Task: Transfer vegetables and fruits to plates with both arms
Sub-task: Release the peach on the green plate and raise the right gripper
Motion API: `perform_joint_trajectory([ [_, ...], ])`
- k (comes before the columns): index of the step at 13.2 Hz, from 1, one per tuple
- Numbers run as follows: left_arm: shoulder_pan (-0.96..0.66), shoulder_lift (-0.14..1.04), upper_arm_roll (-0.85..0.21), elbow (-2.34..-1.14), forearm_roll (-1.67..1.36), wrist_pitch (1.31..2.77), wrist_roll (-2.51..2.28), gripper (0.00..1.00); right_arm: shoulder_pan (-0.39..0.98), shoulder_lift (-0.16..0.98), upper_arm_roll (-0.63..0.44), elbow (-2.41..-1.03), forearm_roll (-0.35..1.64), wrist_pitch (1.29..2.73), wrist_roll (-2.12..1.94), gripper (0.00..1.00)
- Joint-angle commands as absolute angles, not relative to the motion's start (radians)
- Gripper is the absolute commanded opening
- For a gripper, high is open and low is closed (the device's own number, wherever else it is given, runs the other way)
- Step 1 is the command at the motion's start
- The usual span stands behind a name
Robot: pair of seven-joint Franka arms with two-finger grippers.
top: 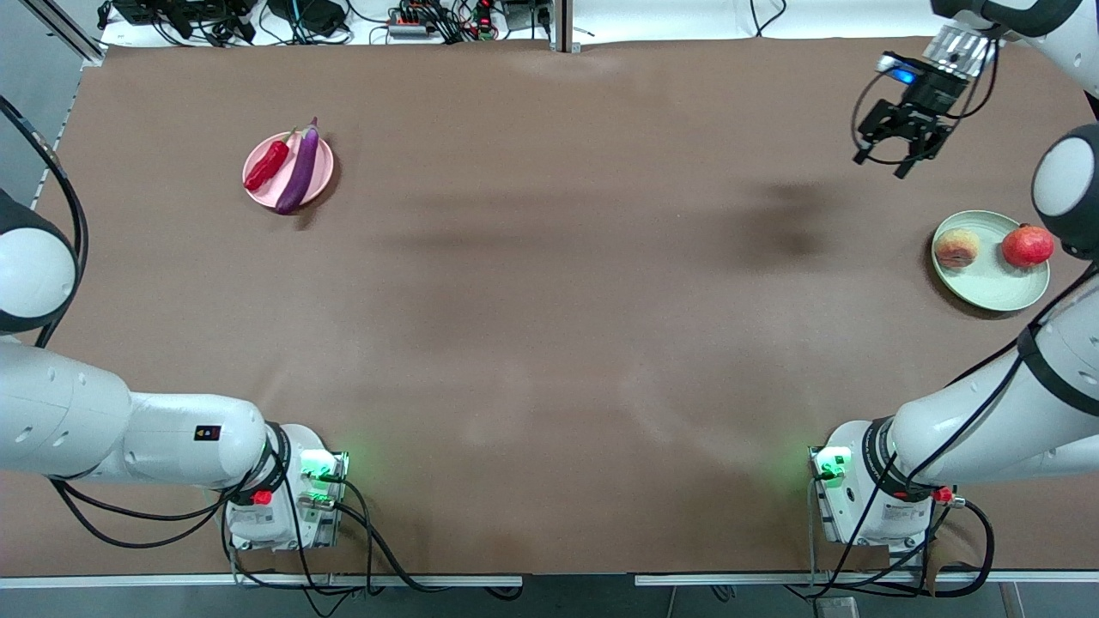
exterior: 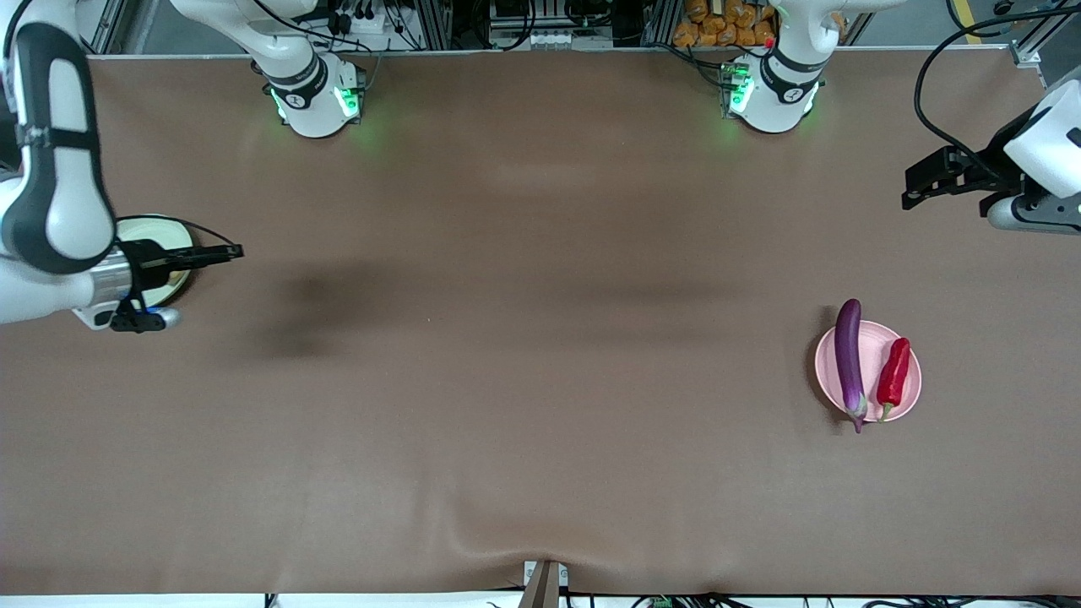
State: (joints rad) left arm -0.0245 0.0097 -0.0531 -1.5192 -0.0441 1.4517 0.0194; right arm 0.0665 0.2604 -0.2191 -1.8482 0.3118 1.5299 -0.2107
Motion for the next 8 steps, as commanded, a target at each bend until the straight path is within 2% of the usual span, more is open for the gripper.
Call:
perform_joint_trajectory([
  [1,-0.017,0.002,-0.054,-1.502,-0.061,1.456,0.031,1.00,0.029,0.112,-0.131,-2.008,0.292,1.652,-0.115,1.00],
  [4,-0.018,-0.017,-0.060,-1.506,-0.031,1.463,0.028,1.00,0.005,0.039,-0.055,-1.999,0.174,1.669,-0.022,1.00],
  [8,-0.026,-0.017,-0.061,-1.513,0.017,1.532,0.029,1.00,-0.023,-0.058,-0.017,-1.968,0.112,1.664,-0.021,1.00],
])
